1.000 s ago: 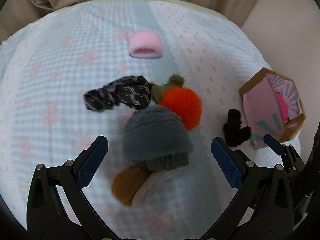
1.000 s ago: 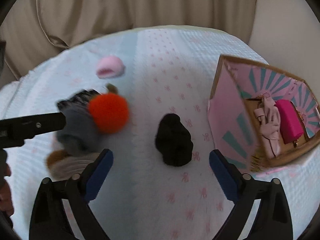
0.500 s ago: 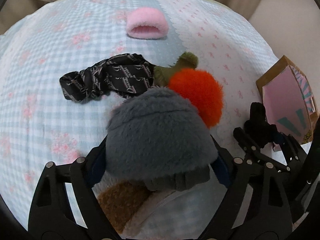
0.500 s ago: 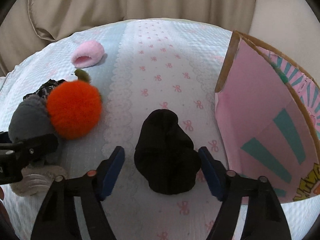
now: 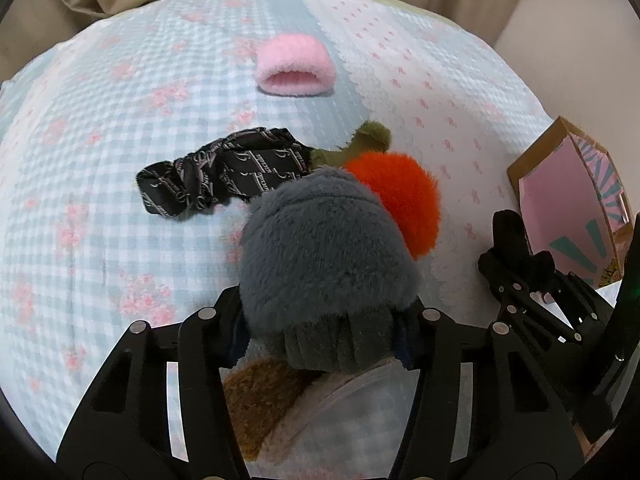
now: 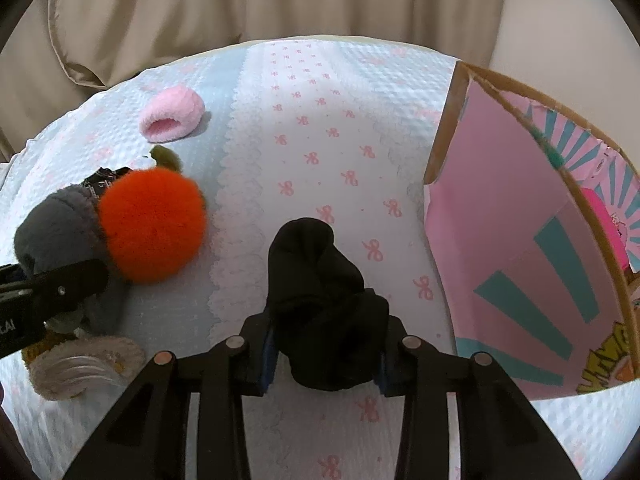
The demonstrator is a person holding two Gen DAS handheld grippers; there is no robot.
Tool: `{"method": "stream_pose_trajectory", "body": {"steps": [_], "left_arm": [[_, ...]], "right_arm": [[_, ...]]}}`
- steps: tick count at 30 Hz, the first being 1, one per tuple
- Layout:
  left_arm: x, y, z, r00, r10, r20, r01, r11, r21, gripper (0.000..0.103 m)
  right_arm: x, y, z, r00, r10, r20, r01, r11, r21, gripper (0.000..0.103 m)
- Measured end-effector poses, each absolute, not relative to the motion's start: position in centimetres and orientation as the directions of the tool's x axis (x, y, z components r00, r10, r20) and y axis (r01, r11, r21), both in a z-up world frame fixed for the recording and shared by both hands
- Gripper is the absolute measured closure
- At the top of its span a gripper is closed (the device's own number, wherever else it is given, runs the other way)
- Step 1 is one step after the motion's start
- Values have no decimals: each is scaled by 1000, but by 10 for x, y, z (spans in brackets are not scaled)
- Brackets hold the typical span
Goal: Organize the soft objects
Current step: 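Grasp the grey fuzzy hat with left tool while right tool grasps the black sock, then carry the hat with left tool while right tool carries the sock to the box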
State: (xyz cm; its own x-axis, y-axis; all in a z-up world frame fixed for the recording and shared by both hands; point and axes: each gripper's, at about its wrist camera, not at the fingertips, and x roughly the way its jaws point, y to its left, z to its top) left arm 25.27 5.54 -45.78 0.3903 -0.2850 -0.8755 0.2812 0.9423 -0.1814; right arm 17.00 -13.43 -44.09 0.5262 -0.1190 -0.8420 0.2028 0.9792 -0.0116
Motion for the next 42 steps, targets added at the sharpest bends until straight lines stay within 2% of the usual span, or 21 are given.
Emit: {"method": "stream_pose_trajectory", "body": {"steps": [7, 13, 25, 32, 42], "left_arm": [[246, 64, -436, 432, -295, -852, 270, 944, -190, 52], [238, 68, -403, 467, -294, -834, 266, 946, -184, 52], [204, 76, -272, 551, -280, -787, 202, 959, -199, 52], [167, 63, -193, 606, -269, -749, 190, 963, -193, 52], [132, -7, -129, 670, -293, -682, 252, 954, -162, 52]], "right_arm": [[167, -134, -423, 542, -113, -832, 218, 976, 9, 69], [161, -133, -383, 573, -107, -813, 220, 975, 26, 69], [128, -137, -237, 644, -64, -762, 196, 977, 83, 69], [97, -148, -147, 687, -23, -726, 117, 990, 79, 69], [79, -205, -91, 732, 2, -682, 97, 990, 107, 69]]}}
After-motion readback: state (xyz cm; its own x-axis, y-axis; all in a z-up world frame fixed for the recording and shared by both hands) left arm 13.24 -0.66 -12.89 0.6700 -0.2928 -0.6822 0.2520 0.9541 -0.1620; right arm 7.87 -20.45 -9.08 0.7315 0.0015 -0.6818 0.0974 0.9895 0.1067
